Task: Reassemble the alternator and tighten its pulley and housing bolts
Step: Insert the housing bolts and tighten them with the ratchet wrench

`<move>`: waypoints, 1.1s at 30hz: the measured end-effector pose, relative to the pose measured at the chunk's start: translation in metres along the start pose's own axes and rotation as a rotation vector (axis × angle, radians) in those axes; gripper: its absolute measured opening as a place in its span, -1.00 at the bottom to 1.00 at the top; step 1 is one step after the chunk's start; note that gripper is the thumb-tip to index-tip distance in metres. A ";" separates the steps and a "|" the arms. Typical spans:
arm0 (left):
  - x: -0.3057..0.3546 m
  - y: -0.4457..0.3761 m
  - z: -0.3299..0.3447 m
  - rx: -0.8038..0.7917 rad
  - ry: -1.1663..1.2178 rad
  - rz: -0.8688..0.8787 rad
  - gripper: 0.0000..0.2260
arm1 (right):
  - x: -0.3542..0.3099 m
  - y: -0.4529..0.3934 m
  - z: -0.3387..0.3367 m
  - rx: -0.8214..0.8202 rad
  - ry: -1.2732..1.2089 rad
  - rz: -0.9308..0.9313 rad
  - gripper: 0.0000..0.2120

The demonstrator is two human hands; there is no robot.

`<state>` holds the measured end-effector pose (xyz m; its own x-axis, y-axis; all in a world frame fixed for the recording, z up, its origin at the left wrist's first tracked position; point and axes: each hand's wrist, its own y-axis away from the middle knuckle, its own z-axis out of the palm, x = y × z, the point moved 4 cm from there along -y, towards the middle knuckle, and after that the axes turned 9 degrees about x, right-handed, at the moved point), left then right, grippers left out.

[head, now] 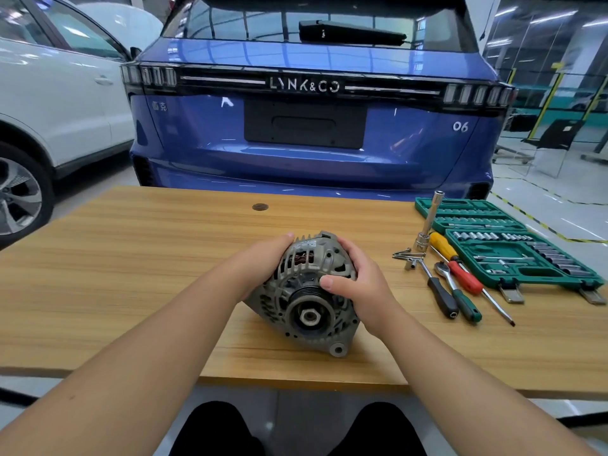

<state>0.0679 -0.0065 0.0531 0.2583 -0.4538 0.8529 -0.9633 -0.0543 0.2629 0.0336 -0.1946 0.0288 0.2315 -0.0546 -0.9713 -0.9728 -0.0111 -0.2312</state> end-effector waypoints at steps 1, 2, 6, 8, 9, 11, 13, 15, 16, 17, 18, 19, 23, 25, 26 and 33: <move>-0.003 0.000 0.001 0.001 0.009 0.002 -0.39 | 0.000 0.000 0.000 -0.001 -0.005 -0.004 -0.10; -0.008 0.000 0.003 -0.002 0.020 0.003 -0.37 | 0.001 0.001 -0.001 -0.002 -0.010 -0.003 -0.10; -0.030 0.003 0.018 -0.024 0.172 0.062 -0.35 | 0.002 0.006 -0.005 -0.037 0.028 -0.014 -0.12; -0.034 -0.002 0.019 0.006 0.195 0.070 -0.24 | 0.000 0.006 -0.007 -0.022 0.061 -0.036 -0.14; -0.036 -0.002 0.019 0.008 0.183 0.061 -0.20 | 0.000 0.006 -0.008 -0.025 0.063 -0.029 -0.15; -0.036 -0.003 0.019 -0.002 0.170 0.070 -0.13 | -0.002 0.005 -0.009 -0.040 0.053 -0.015 -0.16; -0.037 -0.002 0.020 -0.008 0.176 0.081 -0.08 | -0.004 0.006 -0.008 -0.050 0.059 -0.023 -0.18; -0.038 -0.002 0.020 -0.006 0.198 0.085 -0.10 | -0.006 0.006 -0.006 -0.048 0.085 -0.041 -0.21; -0.039 -0.001 0.020 -0.002 0.215 0.086 -0.15 | -0.007 0.007 -0.004 -0.046 0.098 -0.052 -0.24; -0.040 -0.001 0.019 0.002 0.236 0.086 -0.21 | -0.008 0.007 -0.003 -0.048 0.112 -0.064 -0.27; -0.039 -0.002 0.019 0.008 0.250 0.087 -0.28 | -0.009 0.006 -0.002 -0.050 0.126 -0.071 -0.30; -0.040 -0.002 0.019 0.014 0.259 0.086 -0.33 | -0.010 0.006 -0.002 -0.051 0.136 -0.075 -0.31; -0.041 -0.002 0.020 0.031 0.226 0.087 -0.32 | -0.009 0.005 -0.003 -0.065 0.114 -0.081 -0.30; -0.037 0.001 0.019 0.074 0.171 0.116 -0.22 | -0.006 0.006 -0.006 -0.067 0.075 -0.069 -0.29; -0.035 0.003 0.017 0.103 0.132 0.120 -0.14 | -0.004 0.007 -0.008 -0.065 0.062 -0.064 -0.32; -0.045 0.018 -0.003 -0.078 -0.069 -0.121 -0.08 | -0.002 0.005 -0.009 -0.110 0.079 -0.028 -0.33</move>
<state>0.0395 0.0154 0.0211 0.3639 -0.5081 0.7807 -0.9161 -0.0438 0.3985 0.0285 -0.2036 0.0300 0.2616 -0.1315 -0.9562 -0.9614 -0.1230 -0.2461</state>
